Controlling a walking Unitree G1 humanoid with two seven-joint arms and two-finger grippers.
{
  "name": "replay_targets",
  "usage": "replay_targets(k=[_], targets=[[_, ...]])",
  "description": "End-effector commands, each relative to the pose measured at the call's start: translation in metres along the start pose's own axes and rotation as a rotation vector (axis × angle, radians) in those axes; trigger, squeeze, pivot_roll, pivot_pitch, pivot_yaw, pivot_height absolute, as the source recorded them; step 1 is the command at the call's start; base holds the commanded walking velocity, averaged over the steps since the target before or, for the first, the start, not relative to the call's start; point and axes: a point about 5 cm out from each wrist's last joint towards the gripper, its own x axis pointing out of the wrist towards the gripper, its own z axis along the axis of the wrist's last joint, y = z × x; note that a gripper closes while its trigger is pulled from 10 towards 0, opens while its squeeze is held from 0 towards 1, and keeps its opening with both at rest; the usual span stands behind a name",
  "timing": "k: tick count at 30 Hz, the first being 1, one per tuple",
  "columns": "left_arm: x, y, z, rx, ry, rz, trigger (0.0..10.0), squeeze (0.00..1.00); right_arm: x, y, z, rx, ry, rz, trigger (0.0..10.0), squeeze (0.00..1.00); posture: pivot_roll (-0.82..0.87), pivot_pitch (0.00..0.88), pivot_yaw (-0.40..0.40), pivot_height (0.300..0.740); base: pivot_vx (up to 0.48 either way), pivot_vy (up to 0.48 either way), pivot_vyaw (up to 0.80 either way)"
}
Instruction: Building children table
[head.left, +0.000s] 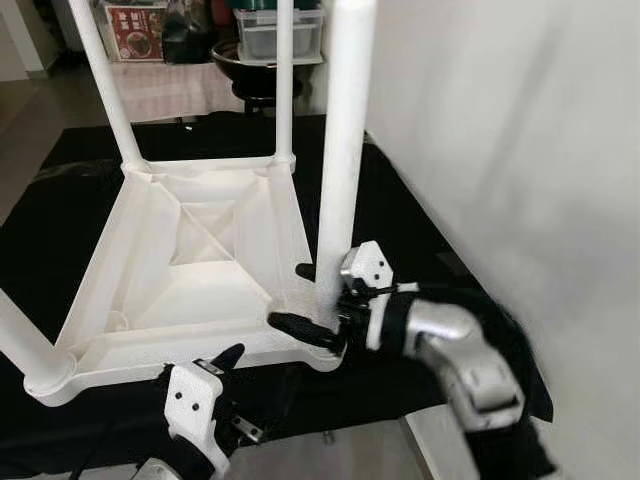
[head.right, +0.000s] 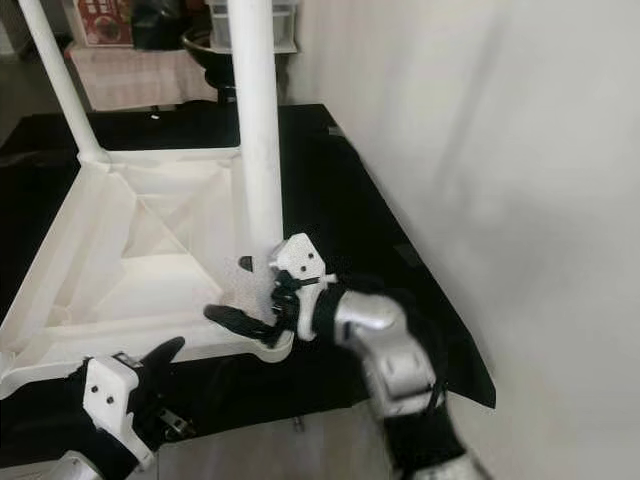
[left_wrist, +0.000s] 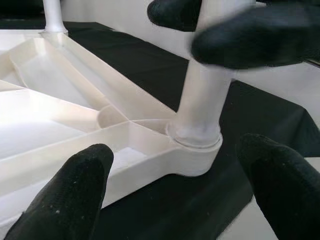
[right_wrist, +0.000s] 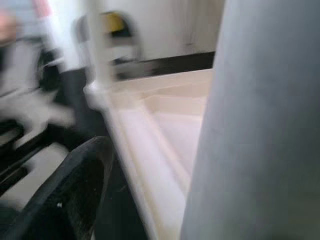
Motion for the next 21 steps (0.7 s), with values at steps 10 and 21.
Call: replay_targets(k=[10, 21], targets=[[-0.009, -0.013, 0.003, 0.002, 0.022, -0.048, 10.0, 0.00, 0.011, -0.023, 0.000, 0.009, 0.066, 0.321, 3.2, 0.00, 0.10, 0.183, -0.083, 0.740, 0.000, 0.000, 0.00], [-0.011, -0.015, 0.004, 0.000, 0.027, -0.044, 10.0, 0.00, 0.007, -0.033, 0.001, 0.046, 0.009, 0.306, 0.0, 0.00, 0.10, 0.183, -0.078, 0.740, 0.000, 0.000, 0.00]])
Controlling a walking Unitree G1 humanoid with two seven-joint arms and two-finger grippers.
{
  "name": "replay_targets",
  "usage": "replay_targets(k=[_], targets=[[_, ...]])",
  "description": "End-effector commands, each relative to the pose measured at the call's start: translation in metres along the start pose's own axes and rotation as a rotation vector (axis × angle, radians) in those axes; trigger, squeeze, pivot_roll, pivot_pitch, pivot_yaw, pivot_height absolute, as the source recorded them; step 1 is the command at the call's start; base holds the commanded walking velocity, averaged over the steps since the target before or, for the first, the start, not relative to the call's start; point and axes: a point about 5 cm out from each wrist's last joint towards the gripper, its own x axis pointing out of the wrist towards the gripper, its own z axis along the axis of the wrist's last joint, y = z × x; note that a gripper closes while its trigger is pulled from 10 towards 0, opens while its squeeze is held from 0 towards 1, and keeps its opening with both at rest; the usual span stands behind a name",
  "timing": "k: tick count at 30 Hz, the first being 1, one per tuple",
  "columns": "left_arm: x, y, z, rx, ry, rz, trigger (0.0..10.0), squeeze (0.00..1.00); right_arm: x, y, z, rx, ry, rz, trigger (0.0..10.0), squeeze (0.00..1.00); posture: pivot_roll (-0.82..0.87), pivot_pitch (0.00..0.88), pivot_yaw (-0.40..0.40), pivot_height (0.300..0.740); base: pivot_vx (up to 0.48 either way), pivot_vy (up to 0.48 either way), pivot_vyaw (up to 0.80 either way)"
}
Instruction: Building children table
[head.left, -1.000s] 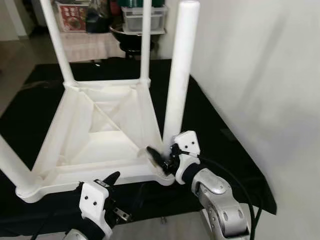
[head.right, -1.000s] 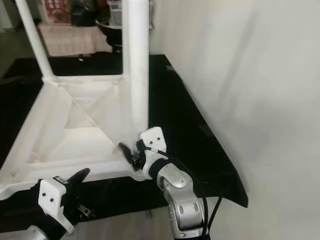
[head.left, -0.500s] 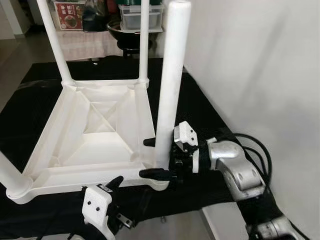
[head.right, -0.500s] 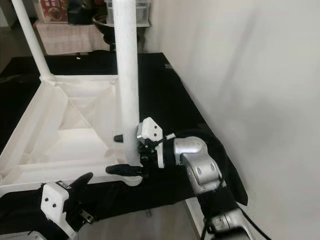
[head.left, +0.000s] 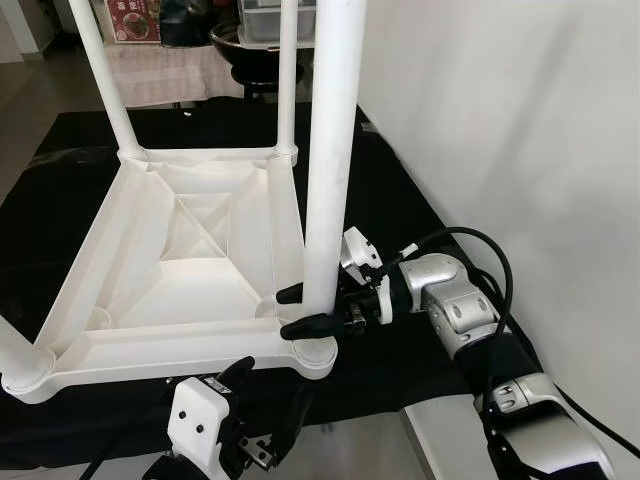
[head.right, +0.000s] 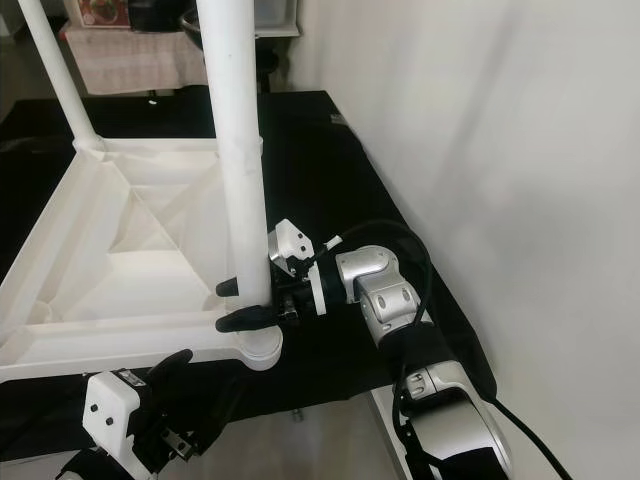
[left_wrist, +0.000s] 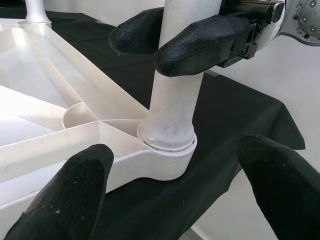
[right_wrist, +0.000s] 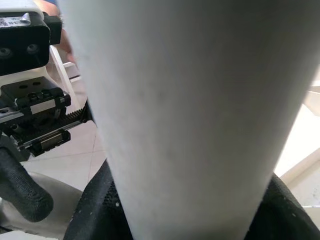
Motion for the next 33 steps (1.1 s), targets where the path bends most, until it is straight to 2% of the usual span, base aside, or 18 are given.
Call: replay_targets(k=[1, 7, 8, 9, 11, 14, 15, 16, 18, 21, 22, 23, 24, 25, 28, 29, 32, 33], targets=[[-0.003, -0.001, -0.002, 0.008, 0.026, -0.004, 10.0, 0.00, -0.002, -0.001, 0.002, 0.011, -0.034, -0.003, 0.0, 0.00, 0.10, 0.183, -0.078, 0.740, 0.000, 0.000, 0.00], [-0.002, 0.000, -0.003, 0.006, 0.026, -0.002, 10.0, 0.00, -0.026, 0.000, -0.002, 0.031, -0.051, -0.185, 0.0, 0.00, 0.08, 0.174, -0.080, 0.740, 0.000, 0.000, 0.00], [-0.001, 0.000, -0.003, 0.005, 0.025, -0.002, 10.0, 0.00, -0.033, 0.003, -0.005, 0.054, -0.058, -0.276, 0.0, 0.00, 0.07, 0.173, -0.082, 0.740, 0.000, 0.000, 0.00], [-0.001, 0.001, -0.003, 0.005, 0.024, -0.001, 10.0, 0.00, -0.037, 0.009, -0.012, 0.116, -0.076, -0.426, 0.0, 0.00, 0.07, 0.176, -0.098, 0.740, 0.000, 0.000, 0.00], [-0.001, 0.003, -0.003, 0.008, 0.022, 0.002, 10.0, 0.00, -0.036, 0.021, -0.037, 0.236, -0.013, -1.065, 0.0, 0.00, 0.06, 0.172, -0.100, 0.740, 0.000, 0.000, 0.00], [-0.001, 0.003, -0.003, 0.008, 0.022, 0.002, 10.0, 0.00, -0.036, 0.021, -0.037, 0.236, -0.013, -1.065, 0.0, 0.00, 0.06, 0.172, -0.100, 0.740, 0.000, 0.000, 0.00], [0.000, 0.004, -0.002, 0.009, 0.020, 0.005, 10.0, 0.00, -0.027, 0.048, -0.050, 0.335, 0.029, -1.238, 0.0, 0.00, 0.04, 0.166, -0.087, 0.740, 0.000, 0.000, 0.00], [0.000, 0.004, -0.002, 0.009, 0.020, 0.005, 10.0, 0.00, -0.027, 0.048, -0.050, 0.335, 0.029, -1.238, 0.0, 0.00, 0.04, 0.166, -0.087, 0.740, 0.000, 0.000, 0.00], [0.003, 0.007, -0.005, 0.012, 0.019, 0.003, 10.0, 0.00, 0.007, 0.069, -0.048, 0.360, -0.004, -1.203, 0.0, 0.00, 0.05, 0.138, -0.086, 0.740, 0.000, 0.000, 0.00], [0.003, 0.007, -0.005, 0.012, 0.019, 0.003, 10.0, 0.00, 0.007, 0.069, -0.048, 0.360, -0.004, -1.203, 0.0, 0.00, 0.05, 0.138, -0.086, 0.740, 0.000, 0.000, 0.00], [0.005, 0.007, -0.005, 0.012, 0.019, 0.001, 10.0, 0.00, 0.017, 0.070, -0.045, 0.355, -0.023, -1.157, 0.0, 0.00, 0.05, 0.138, -0.093, 0.740, 0.000, 0.000, 0.00], [0.006, 0.008, -0.006, 0.014, 0.016, 0.006, 10.0, 0.00, 0.024, 0.065, -0.045, 0.359, -0.023, -1.108, 0.9, 0.00, 0.05, 0.129, -0.101, 0.740, 0.000, 0.000, 0.00], [0.006, 0.008, -0.006, 0.014, 0.016, 0.006, 10.0, 0.00, 0.024, 0.065, -0.045, 0.359, -0.023, -1.108, 0.9, 0.00, 0.05, 0.129, -0.101, 0.740, 0.000, 0.000, 0.00], [0.007, 0.009, -0.006, 0.016, 0.011, 0.017, 10.0, 0.00, 0.028, 0.061, -0.045, 0.373, -0.023, -1.058, 10.0, 0.00, 0.05, 0.127, -0.103, 0.740, 0.000, 0.000, 0.00], [0.007, 0.009, -0.006, 0.017, 0.008, 0.025, 10.0, 0.00, 0.030, 0.060, -0.045, 0.387, -0.021, -1.027, 10.0, 0.00, 0.05, 0.127, -0.103, 0.740, 0.000, 0.000, 0.00], [0.007, 0.010, -0.006, 0.018, 0.005, 0.030, 10.0, 0.00, 0.032, 0.057, -0.042, 0.386, -0.032, -0.954, 10.0, 1.00, 0.05, 0.124, -0.105, 0.740, 0.000, 0.000, 0.00], [0.009, 0.011, -0.006, 0.017, 0.004, 0.028, 10.0, 0.00, 0.027, 0.047, -0.028, 0.359, -0.073, -0.868, 10.0, 1.00, 0.05, 0.119, -0.105, 0.740, 0.000, 0.000, 0.00], [0.009, 0.011, -0.007, 0.016, 0.004, 0.026, 10.0, 0.00, 0.024, 0.041, -0.014, 0.319, -0.114, -0.754, 10.0, 1.00, 0.05, 0.117, -0.103, 0.740, 0.000, 0.000, 0.00]])
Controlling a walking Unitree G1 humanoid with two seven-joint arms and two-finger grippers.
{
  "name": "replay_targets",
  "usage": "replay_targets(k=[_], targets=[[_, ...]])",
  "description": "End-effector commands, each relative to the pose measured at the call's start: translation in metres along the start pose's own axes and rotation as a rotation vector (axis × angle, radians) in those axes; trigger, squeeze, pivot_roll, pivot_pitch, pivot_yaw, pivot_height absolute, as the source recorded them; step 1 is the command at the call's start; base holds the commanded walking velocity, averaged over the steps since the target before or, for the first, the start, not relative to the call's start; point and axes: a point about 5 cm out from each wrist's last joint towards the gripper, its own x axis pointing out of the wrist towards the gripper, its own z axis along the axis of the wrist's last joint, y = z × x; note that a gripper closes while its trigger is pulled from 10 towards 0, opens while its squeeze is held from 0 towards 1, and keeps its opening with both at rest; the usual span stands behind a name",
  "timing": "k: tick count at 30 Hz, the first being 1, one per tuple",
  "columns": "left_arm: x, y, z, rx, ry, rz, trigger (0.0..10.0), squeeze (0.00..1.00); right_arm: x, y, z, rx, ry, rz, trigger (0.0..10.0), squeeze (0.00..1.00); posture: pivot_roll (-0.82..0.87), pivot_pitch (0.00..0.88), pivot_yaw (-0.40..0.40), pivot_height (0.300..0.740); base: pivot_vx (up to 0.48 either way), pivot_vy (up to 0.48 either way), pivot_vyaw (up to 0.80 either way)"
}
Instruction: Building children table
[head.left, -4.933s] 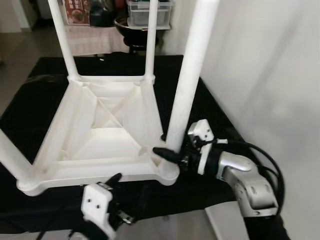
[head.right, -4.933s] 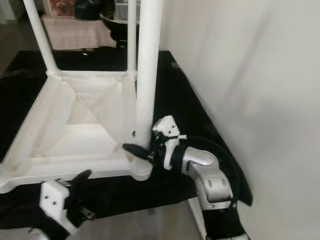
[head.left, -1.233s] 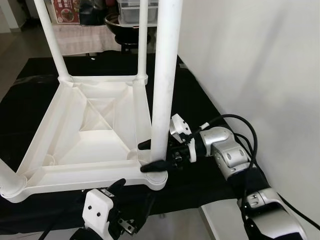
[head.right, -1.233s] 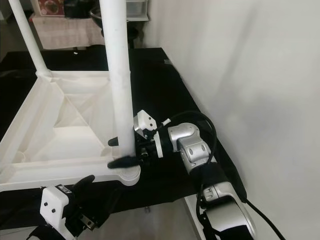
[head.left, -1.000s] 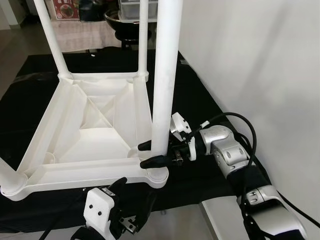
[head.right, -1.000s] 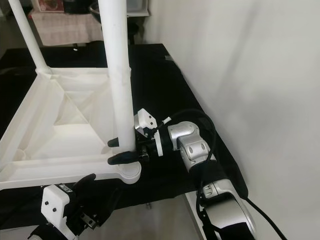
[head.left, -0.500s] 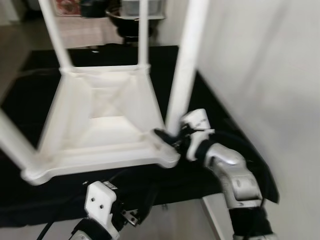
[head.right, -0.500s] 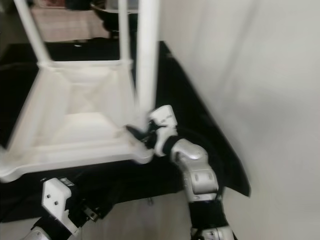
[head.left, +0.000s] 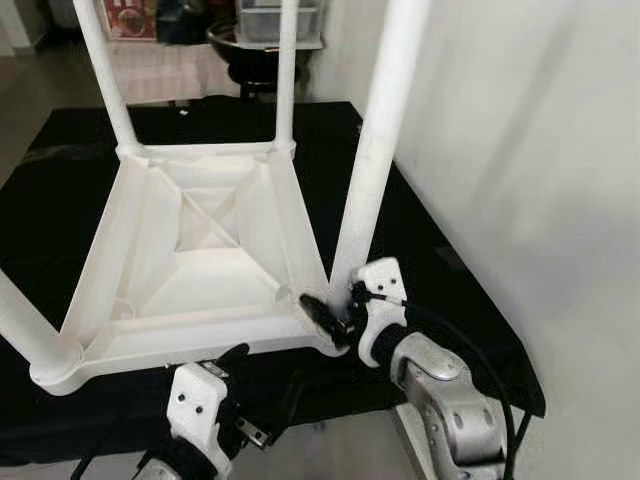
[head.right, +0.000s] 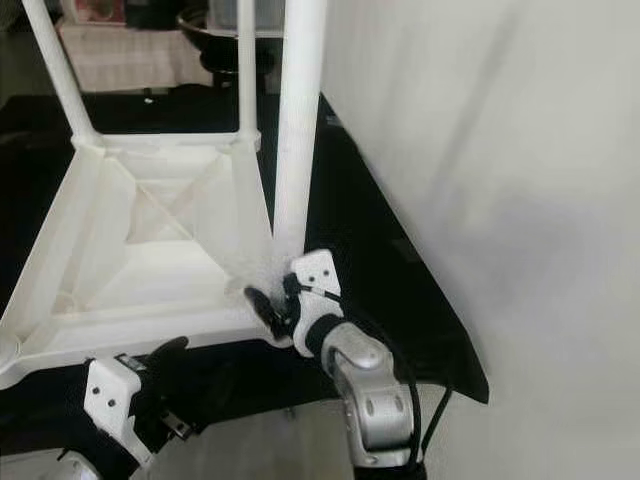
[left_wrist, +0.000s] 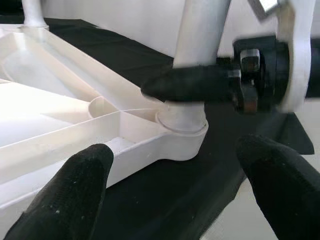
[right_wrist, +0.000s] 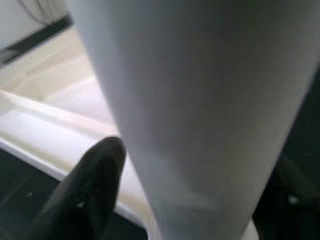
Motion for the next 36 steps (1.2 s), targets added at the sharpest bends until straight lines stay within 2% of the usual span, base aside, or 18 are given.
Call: replay_targets(k=[1, 3, 4, 5, 6, 7, 8, 11, 13, 17, 18, 19, 20, 24, 30, 36], targets=[[-0.002, 0.000, -0.005, -0.005, 0.016, 0.006, 10.0, 0.00, 0.005, 0.008, 0.019, -0.005, -0.050, 0.212, 10.0, 1.00, 0.05, 0.117, -0.103, 0.740, 0.000, 0.000, 0.00], [-0.002, 0.000, -0.005, -0.005, 0.016, 0.006, 10.0, 0.00, 0.005, 0.008, 0.019, -0.005, -0.050, 0.212, 10.0, 1.00, 0.05, 0.117, -0.103, 0.740, 0.000, 0.000, 0.00], [-0.001, 0.000, -0.005, -0.006, 0.016, 0.006, 10.0, 0.00, 0.004, 0.004, 0.025, -0.083, -0.056, 0.305, 10.0, 1.00, 0.05, 0.117, -0.106, 0.740, 0.000, 0.000, 0.00], [-0.001, 0.000, -0.005, -0.006, 0.016, 0.006, 10.0, 0.00, 0.004, 0.004, 0.025, -0.083, -0.056, 0.305, 10.0, 1.00, 0.05, 0.117, -0.106, 0.740, 0.000, 0.000, 0.00], [-0.001, 0.000, -0.005, -0.005, 0.016, 0.006, 10.0, 0.00, 0.001, 0.002, 0.026, -0.169, -0.045, 0.390, 10.0, 1.00, 0.06, 0.117, -0.109, 0.740, 0.000, 0.000, 0.00], [-0.001, 0.000, -0.005, -0.005, 0.015, 0.006, 10.0, 0.00, 0.000, -0.001, 0.025, -0.204, -0.016, 0.479, 10.0, 0.05, 0.06, 0.119, -0.108, 0.740, 0.000, 0.000, 0.00], [-0.002, 0.000, -0.005, -0.004, 0.014, 0.008, 10.0, 0.00, -0.002, -0.004, 0.026, -0.259, 0.006, 0.601, 10.0, 0.00, 0.06, 0.118, -0.108, 0.740, 0.000, 0.000, 0.00], [-0.002, 0.000, -0.005, -0.004, 0.014, 0.008, 10.0, 0.00, -0.002, -0.004, 0.026, -0.259, 0.006, 0.601, 10.0, 0.00, 0.06, 0.118, -0.108, 0.740, 0.000, 0.000, 0.00], [-0.002, -0.001, -0.005, -0.004, 0.013, 0.011, 10.0, 0.00, 0.004, -0.007, 0.031, -0.287, 0.022, 0.637, 10.0, 0.00, 0.08, 0.122, -0.120, 0.740, 0.000, 0.000, 0.00], [-0.002, -0.002, -0.005, -0.004, 0.012, 0.015, 10.0, 0.00, 0.012, -0.007, 0.037, -0.276, 0.025, 0.670, 10.0, 0.00, 0.08, 0.127, -0.123, 0.740, 0.000, 0.000, 0.00], [-0.002, -0.002, -0.004, -0.004, 0.011, 0.017, 10.0, 0.00, 0.015, -0.007, 0.037, -0.265, 0.030, 0.682, 7.1, 0.00, 0.08, 0.127, -0.123, 0.740, 0.000, 0.000, 0.00], [-0.002, -0.003, -0.004, -0.004, 0.011, 0.017, 10.0, 0.00, 0.017, -0.007, 0.037, -0.258, 0.034, 0.687, 7.1, 0.00, 0.08, 0.127, -0.123, 0.740, 0.000, 0.000, 0.00], [-0.002, -0.003, -0.004, -0.004, 0.011, 0.017, 10.0, 0.00, 0.016, -0.008, 0.035, -0.244, 0.041, 0.705, 0.0, 0.00, 0.08, 0.132, -0.122, 0.740, 0.000, 0.000, 0.00], [-0.002, -0.004, -0.004, -0.006, 0.010, 0.016, 10.0, 0.00, 0.014, -0.009, 0.033, -0.230, 0.050, 0.727, 0.0, 0.00, 0.08, 0.132, -0.122, 0.740, 0.000, 0.000, 0.00], [-0.001, -0.005, -0.005, -0.011, 0.007, 0.013, 10.0, 0.00, 0.008, -0.019, 0.030, -0.219, 0.059, 0.742, 0.0, 0.00, 0.05, 0.128, -0.126, 0.740, 0.000, 0.000, 0.00], [-0.001, -0.006, -0.005, -0.016, 0.005, 0.013, 10.0, 0.00, -0.001, -0.029, 0.025, -0.186, 0.042, 0.598, 0.0, 0.00, 0.03, 0.124, -0.114, 0.740, 0.000, 0.000, 0.00]])
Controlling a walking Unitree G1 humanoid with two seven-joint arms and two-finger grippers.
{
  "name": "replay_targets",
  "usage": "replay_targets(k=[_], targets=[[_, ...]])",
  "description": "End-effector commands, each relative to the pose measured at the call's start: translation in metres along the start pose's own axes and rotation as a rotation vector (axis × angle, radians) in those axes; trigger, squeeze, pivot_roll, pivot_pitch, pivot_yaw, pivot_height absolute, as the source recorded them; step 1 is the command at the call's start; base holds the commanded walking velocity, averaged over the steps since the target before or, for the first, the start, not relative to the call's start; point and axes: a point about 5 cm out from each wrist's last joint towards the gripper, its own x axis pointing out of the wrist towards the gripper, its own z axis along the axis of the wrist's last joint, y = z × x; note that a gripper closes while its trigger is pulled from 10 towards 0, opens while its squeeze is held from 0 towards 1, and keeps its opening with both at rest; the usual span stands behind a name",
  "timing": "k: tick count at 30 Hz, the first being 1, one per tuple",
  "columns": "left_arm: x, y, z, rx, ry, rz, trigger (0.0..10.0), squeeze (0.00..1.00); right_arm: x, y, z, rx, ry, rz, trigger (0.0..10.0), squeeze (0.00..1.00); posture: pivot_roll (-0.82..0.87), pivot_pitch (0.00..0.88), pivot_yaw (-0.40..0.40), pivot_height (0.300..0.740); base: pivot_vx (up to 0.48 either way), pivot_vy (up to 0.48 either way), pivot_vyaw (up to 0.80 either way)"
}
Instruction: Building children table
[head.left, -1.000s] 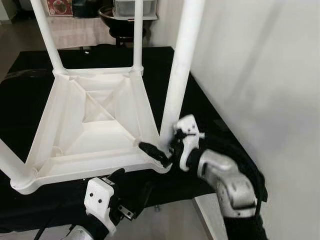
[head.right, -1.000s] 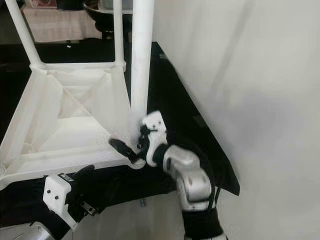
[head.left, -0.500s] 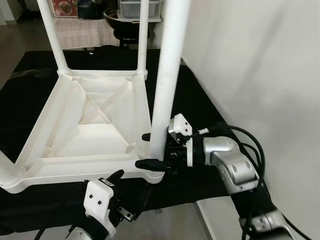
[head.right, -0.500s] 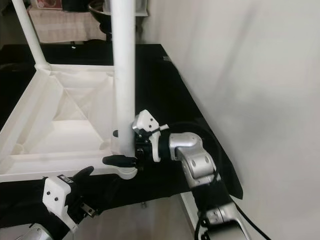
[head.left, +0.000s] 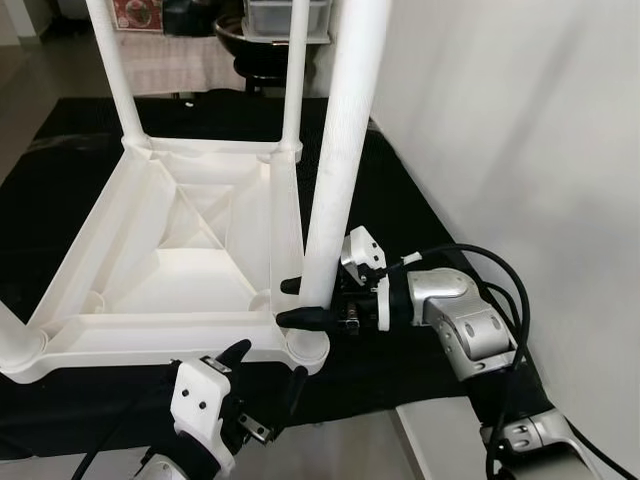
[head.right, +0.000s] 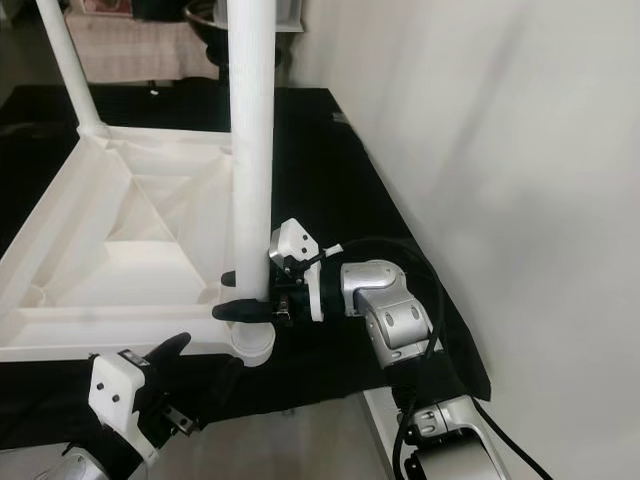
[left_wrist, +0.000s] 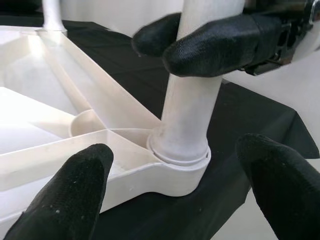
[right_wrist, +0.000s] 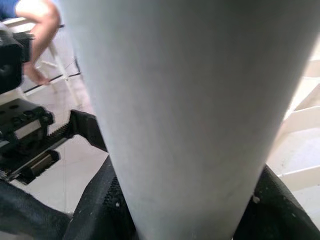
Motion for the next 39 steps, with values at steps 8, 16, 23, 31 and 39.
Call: replay_targets(k=[8, 16, 23, 31, 39], targets=[[-0.002, -0.001, -0.003, -0.006, 0.012, 0.000, 10.0, 0.00, -0.014, 0.005, -0.020, 0.094, -0.019, -0.556, 0.0, 0.00, 0.02, 0.122, -0.110, 0.740, 0.000, 0.000, 0.00], [0.000, 0.003, -0.005, 0.000, 0.017, -0.003, 10.0, 0.00, 0.002, 0.031, -0.039, 0.167, 0.008, -0.950, 0.0, 0.00, 0.01, 0.104, -0.094, 0.740, 0.000, 0.000, 0.00], [0.002, 0.004, -0.005, 0.002, 0.008, 0.011, 10.0, 0.00, 0.013, 0.033, -0.034, 0.215, 0.007, -0.872, 1.0, 0.00, 0.01, 0.103, -0.099, 0.740, 0.000, 0.000, 0.00], [0.003, 0.004, -0.004, -0.002, 0.004, 0.013, 10.0, 0.00, 0.012, 0.008, -0.004, 0.160, -0.108, -0.611, 10.0, 1.00, 0.01, 0.103, -0.103, 0.740, 0.000, 0.000, 0.00], [0.002, 0.001, -0.004, -0.006, 0.003, 0.013, 10.0, 0.00, 0.005, -0.007, -0.007, 0.044, 0.015, -0.267, 10.0, 0.00, 0.04, 0.115, -0.116, 0.740, 0.000, 0.000, 0.00]])
